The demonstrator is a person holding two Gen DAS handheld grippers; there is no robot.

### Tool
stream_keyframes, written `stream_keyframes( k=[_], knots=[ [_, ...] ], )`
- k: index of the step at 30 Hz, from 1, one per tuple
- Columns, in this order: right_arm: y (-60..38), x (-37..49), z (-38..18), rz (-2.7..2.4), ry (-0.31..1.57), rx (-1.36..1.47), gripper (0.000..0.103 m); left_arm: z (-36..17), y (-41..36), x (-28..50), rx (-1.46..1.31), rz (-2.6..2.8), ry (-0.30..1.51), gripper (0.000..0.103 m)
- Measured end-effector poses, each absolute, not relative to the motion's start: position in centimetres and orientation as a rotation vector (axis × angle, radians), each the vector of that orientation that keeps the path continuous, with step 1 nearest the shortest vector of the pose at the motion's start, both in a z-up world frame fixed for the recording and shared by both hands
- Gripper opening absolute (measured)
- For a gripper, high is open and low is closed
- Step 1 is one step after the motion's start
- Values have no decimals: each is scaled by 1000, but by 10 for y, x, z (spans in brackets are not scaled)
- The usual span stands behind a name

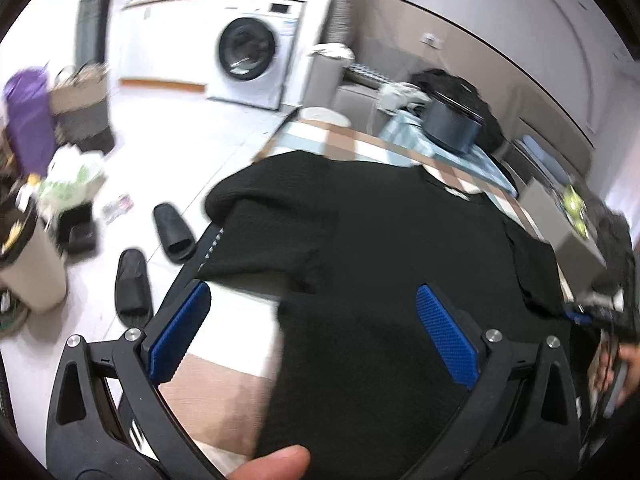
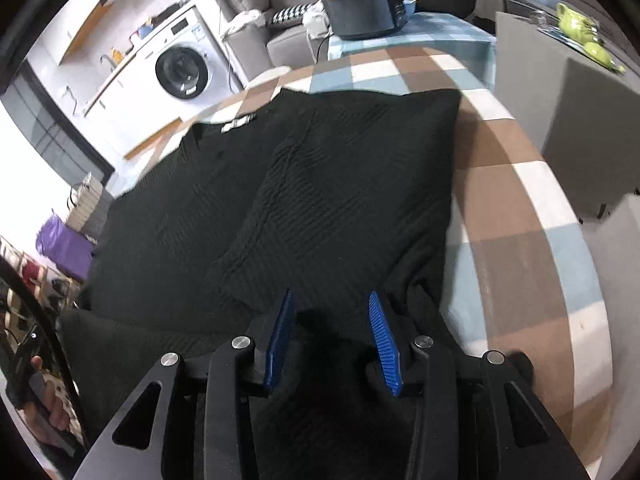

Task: Fold small clothes

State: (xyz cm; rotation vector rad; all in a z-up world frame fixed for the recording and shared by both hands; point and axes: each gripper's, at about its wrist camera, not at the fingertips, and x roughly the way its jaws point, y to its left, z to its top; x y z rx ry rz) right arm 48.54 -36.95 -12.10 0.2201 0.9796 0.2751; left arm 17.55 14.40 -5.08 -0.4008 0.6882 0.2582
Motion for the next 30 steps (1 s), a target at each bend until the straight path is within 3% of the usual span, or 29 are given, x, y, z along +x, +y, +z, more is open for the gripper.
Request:
stream_keyframes(
  k=[3,6,9,18,23,26,30],
  knots=[
    [-377,466,-109,295,906,278,51,-66,177,176,-520,313,755,100],
    [-384,443,-101,316,833,351,57,-84,203,175,-676,281,789,81],
    [-388,421,-96,330,806,418,58,-98,217,176,-800,199,792,72],
    [-404,399,-92,317,767,477,61,-128,255,207,-1080,197,735,71],
    [-409,393,-96,318,767,492,62,-124,257,224,-1056,276,701,71],
    [-409,392,-99,322,772,496,62,-119,252,235,-1001,297,679,56],
    [-407,391,-102,315,778,483,62,-115,251,243,-965,327,678,8]
  ],
)
